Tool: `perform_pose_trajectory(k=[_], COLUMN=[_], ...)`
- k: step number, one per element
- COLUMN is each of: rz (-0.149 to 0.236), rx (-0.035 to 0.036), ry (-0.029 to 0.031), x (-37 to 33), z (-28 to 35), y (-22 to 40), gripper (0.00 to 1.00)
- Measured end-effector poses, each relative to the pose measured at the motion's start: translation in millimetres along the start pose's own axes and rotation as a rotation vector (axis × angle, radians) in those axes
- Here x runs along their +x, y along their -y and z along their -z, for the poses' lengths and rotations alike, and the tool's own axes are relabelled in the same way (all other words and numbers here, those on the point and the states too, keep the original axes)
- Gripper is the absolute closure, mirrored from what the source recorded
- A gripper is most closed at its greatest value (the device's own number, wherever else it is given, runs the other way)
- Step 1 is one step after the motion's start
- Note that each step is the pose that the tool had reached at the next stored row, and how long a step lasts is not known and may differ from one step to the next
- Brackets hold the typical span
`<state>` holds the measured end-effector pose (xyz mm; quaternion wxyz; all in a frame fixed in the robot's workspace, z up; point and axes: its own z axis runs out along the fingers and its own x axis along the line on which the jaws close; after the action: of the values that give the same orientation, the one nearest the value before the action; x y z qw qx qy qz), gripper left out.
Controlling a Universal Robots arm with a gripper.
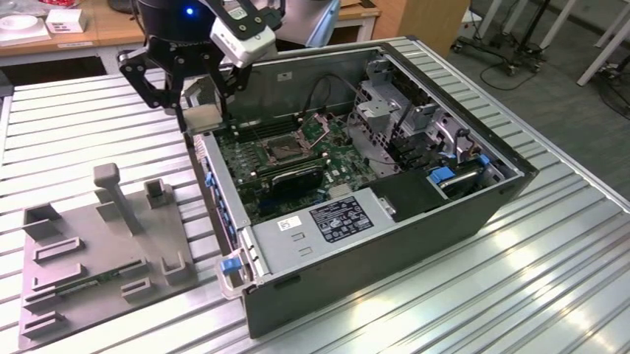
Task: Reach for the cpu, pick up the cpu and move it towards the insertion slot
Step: 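Pick up the cpu and move it towards the insertion slot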
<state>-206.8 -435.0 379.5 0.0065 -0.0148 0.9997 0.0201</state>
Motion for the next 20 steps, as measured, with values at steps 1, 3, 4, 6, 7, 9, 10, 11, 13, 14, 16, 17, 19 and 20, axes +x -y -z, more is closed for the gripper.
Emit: perform_pose_trajectory(k=[1, 3, 4, 6, 7, 9, 10, 11, 13, 14, 16, 17, 19, 20], rz=[0.0, 0.0, 0.0, 0.0, 0.0, 0.0, 0.0, 0.0, 0.0, 0.0, -0.001, -0.002, -0.002, -0.002], rx=[0.0, -0.0001, -0.0001, -0.0001, 0.0, -0.0001, -0.0001, 0.0, 0.0, 0.0, 0.0, 0.0001, -0.0001, -0.0001], ry=[0.0, 0.0001, 0.0001, 0.0001, 0.0, 0.0001, 0.0, 0.0, 0.0, 0.0, -0.0007, -0.0012, -0.0015, -0.0016], x=[-1.2, -3.4, -4.5, -6.9, -8.3, -10.7, -12.0, -13.7, -17.1, -18.7, -21.1, -22.3, -23.8, -24.0], z=[0.0, -0.3, -0.4, -0.5, -0.6, -0.8, -0.9, -0.9, -1.1, -1.2, -1.6, -1.8, -2.3, -2.3], y=[0.0, 0.0, -0.1, -0.4, -0.7, -1.1, -1.4, -1.6, -2.0, -2.2, -2.2, -2.2, -2.2, -2.2], gripper=[0.45, 0.45, 0.45, 0.45, 0.45, 0.45, 0.45, 0.45, 0.45, 0.45, 0.45, 0.45, 0.45, 0.45])
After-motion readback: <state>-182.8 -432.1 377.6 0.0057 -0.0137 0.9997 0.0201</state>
